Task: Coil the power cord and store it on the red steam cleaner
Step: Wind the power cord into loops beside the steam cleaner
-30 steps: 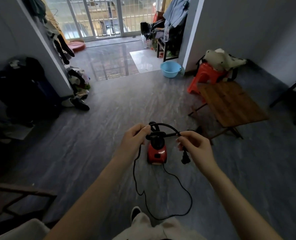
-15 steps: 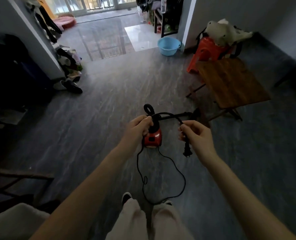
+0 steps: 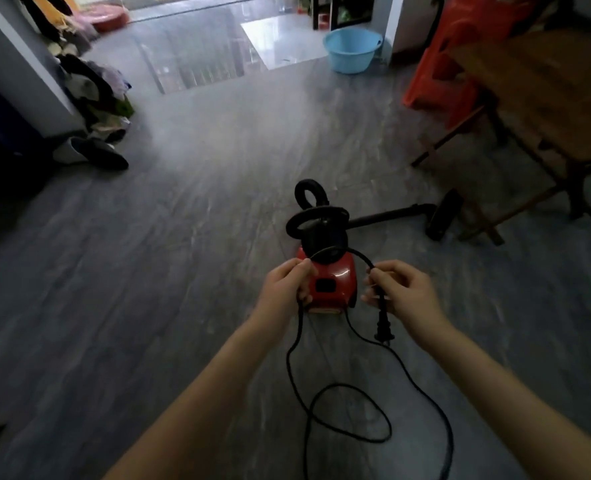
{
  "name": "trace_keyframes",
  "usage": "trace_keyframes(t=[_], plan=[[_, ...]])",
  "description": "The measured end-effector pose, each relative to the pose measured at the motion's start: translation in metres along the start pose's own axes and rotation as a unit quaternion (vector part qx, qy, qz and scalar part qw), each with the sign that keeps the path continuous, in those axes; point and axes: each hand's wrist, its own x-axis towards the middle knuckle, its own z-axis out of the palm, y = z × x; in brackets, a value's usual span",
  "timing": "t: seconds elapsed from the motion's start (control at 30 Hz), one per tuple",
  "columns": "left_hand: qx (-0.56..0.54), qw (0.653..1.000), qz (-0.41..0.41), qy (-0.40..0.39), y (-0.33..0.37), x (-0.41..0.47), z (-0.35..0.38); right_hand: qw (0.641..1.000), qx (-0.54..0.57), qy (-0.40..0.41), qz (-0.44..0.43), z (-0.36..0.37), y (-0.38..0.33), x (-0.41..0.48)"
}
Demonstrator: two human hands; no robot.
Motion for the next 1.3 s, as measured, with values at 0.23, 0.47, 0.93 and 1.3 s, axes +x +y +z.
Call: trace_keyframes(t=[0.23,0.47,0.93,1.3], plan=[[-0.111,0.993,-0.002,-0.035,-0.15,0.117,-0.024,0.999,0.028,-0.024,-0.007,0.003,0.151,0.103],[-0.168,0.982,0.01,-0.091,-0.199,0.16,-0.029,0.991,0.116,-0.037,-0.052,0.012,0.214,0.143],[-0.254,0.958,0.058,-0.115,-0.171,0.17,-0.055,0.98,0.096,-0.138,-0.103,0.044,0.237,0.152],[-0.3,0.949,0.03,-0.095,-0.172,0.176,-0.067,0.969,0.052,-0.236,-0.061,0.063,0.251,0.151]])
